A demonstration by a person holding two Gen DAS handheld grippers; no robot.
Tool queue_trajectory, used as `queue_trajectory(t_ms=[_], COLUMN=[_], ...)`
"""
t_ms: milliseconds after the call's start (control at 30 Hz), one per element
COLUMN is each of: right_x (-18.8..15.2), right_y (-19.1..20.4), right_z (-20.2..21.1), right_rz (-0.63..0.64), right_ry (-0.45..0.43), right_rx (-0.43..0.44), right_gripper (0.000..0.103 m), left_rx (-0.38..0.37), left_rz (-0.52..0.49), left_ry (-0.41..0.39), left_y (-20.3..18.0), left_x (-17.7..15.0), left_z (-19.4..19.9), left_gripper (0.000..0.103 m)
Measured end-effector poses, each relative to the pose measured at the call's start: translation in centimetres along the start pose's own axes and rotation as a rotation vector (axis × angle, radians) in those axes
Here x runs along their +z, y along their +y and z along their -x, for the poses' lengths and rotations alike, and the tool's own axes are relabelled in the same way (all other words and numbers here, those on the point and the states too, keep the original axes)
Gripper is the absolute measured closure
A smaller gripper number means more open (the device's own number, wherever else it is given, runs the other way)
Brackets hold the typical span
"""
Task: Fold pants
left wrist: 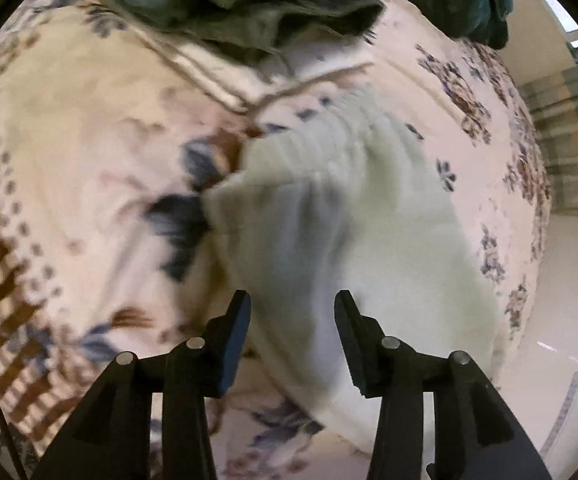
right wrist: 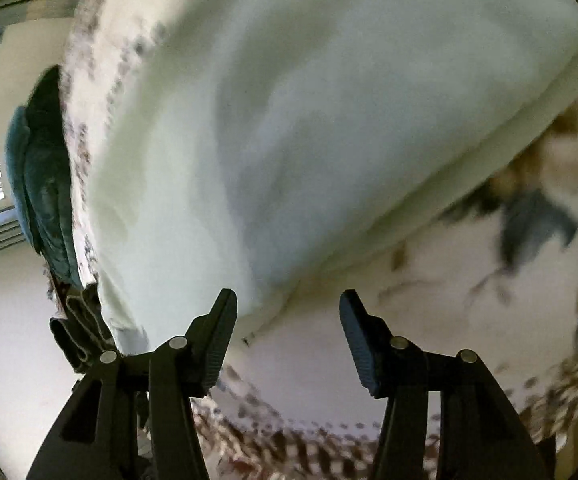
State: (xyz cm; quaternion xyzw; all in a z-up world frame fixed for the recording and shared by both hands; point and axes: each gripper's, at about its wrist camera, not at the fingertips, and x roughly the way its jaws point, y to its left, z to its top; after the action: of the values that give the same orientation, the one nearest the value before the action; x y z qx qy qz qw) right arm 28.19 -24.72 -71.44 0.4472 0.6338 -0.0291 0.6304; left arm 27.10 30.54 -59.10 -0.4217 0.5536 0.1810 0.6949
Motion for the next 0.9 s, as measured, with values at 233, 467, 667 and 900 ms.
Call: queue_trajectory(t_ms=[233,467,667,900], right_x=[3.7,2.7,2.3,2.3], right_y=[-1.6,1.3,-3.1,-9.3], right_z=[-1.7,3.6,-0.1,6.1], right_rz=[-0.119,0.061,-0.037,-0.238], right_ry=[-0.039,-0.168,0.048,-0.16], right_rx=[-0.001,-0.001,-0.067,0.043], right_gripper=[0.082,0.093,0.092,0.04], left_rx=[0.09,0.145,0.197,0.114], left_rz=[-0.023,-0.13,-0.155,-0.143], left_ry=[0.0,-0.132,-0.066,-0.065], left_y=[-1.5,-2.0,-0.3,-1.1], left_x=[1.0,-0.6,0.2,-1.1], left_z=[-4.5,-0.5,-3.1,-1.3], left_gripper=[0.074,0.093,0.09,0.084])
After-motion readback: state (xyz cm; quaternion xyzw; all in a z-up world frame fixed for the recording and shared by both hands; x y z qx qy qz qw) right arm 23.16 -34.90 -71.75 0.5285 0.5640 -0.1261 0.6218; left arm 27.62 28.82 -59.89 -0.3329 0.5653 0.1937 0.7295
